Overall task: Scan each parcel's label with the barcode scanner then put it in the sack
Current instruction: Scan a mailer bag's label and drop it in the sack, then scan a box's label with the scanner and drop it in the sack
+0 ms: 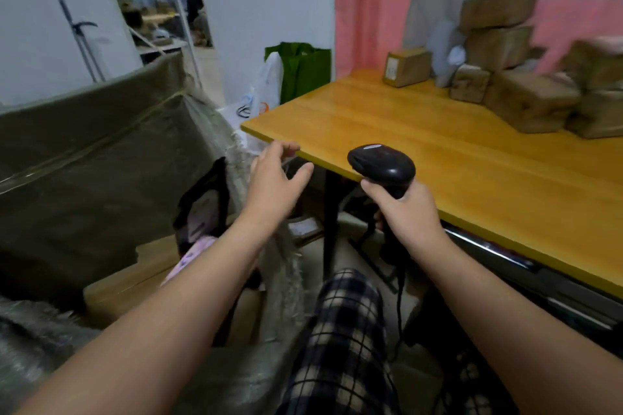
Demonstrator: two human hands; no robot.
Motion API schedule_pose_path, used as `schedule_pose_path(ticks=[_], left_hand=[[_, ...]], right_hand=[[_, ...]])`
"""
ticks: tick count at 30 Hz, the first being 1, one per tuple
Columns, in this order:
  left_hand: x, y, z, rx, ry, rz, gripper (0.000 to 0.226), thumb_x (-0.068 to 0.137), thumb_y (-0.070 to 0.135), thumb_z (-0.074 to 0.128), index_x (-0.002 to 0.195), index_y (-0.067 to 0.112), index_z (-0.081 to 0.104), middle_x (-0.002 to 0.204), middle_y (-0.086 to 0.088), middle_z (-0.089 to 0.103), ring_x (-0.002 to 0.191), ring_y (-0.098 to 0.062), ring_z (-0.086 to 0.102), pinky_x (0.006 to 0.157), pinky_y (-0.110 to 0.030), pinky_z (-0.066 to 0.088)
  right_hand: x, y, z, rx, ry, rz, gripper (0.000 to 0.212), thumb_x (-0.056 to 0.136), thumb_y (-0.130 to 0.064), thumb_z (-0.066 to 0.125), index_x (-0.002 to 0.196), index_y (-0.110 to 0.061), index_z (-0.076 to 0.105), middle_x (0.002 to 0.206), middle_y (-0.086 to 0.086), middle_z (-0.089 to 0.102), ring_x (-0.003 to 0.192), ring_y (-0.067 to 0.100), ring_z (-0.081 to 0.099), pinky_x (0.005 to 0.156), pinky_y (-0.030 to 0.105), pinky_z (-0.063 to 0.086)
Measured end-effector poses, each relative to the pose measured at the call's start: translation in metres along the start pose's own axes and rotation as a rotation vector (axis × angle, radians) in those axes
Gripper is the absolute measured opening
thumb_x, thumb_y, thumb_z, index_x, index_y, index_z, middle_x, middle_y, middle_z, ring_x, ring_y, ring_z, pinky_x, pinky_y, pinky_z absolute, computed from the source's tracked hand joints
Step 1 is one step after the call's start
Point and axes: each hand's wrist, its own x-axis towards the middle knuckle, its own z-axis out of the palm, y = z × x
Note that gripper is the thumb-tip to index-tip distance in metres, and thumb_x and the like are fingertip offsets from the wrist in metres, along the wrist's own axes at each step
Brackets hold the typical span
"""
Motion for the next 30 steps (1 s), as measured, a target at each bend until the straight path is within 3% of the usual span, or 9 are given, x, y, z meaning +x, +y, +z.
schedule_pose_path(ticks=[4, 8, 13, 18, 24, 30], left_hand=[[0.003, 0.053, 0.057, -0.03, -0.14, 0.086, 0.023, 0.089, 0.029, 0.065, 0.108, 0.024, 0.053, 0.112, 0.005, 0.057, 0.113, -0.021, 0.05, 0.097, -0.043, 0.043], [-0.001, 0.101, 0.111, -0.068, -0.291, 0.165, 0.023, 0.092, 0.028, 0.061, 0.113, 0.02, 0.054, 0.11, 0.007, 0.051, 0.114, -0.019, 0.048, 0.098, -0.037, 0.041], [0.014, 0.147, 0.182, -0.019, -0.441, 0.274, 0.025, 0.09, 0.024, 0.064, 0.112, 0.014, 0.057, 0.11, 0.0, 0.055, 0.112, -0.024, 0.051, 0.097, -0.037, 0.041], [0.062, 0.182, 0.25, 0.06, -0.509, 0.381, 0.031, 0.091, 0.029, 0.062, 0.117, 0.013, 0.057, 0.119, -0.006, 0.058, 0.114, -0.025, 0.05, 0.094, -0.034, 0.039], [0.13, 0.21, 0.334, 0.225, -0.565, 0.493, 0.044, 0.092, 0.035, 0.059, 0.13, 0.015, 0.048, 0.133, -0.007, 0.046, 0.125, -0.027, 0.041, 0.101, -0.038, 0.037], [0.177, 0.235, 0.409, 0.479, -0.603, 0.587, 0.057, 0.092, 0.05, 0.052, 0.141, 0.024, 0.038, 0.145, -0.011, 0.036, 0.132, -0.033, 0.033, 0.106, -0.046, 0.033]], right_hand=[[-0.004, -0.007, -0.071, 0.017, 0.135, 0.031, 0.014, 0.086, -0.028, 0.07, 0.093, -0.017, 0.064, 0.065, 0.003, 0.06, 0.051, 0.018, 0.058, 0.05, 0.027, 0.046], [-0.012, -0.004, -0.138, 0.019, 0.288, 0.053, 0.008, 0.084, -0.028, 0.072, 0.082, -0.024, 0.065, 0.065, 0.003, 0.061, 0.057, 0.021, 0.06, 0.063, 0.043, 0.053], [-0.009, -0.002, -0.21, 0.064, 0.434, 0.122, 0.01, 0.086, -0.027, 0.071, 0.085, -0.019, 0.064, 0.067, 0.006, 0.059, 0.053, 0.019, 0.058, 0.054, 0.033, 0.049], [0.037, -0.004, -0.261, 0.065, 0.51, 0.152, 0.018, 0.086, -0.028, 0.07, 0.083, -0.012, 0.063, 0.069, 0.008, 0.06, 0.055, 0.022, 0.06, 0.057, 0.036, 0.052], [0.118, 0.011, -0.306, -0.019, 0.59, 0.108, 0.018, 0.086, -0.027, 0.07, 0.08, -0.012, 0.062, 0.066, 0.009, 0.061, 0.057, 0.026, 0.061, 0.066, 0.047, 0.055], [0.178, 0.041, -0.328, -0.107, 0.619, 0.099, 0.016, 0.085, -0.028, 0.07, 0.083, -0.015, 0.061, 0.066, 0.004, 0.061, 0.059, 0.025, 0.063, 0.065, 0.046, 0.055]])
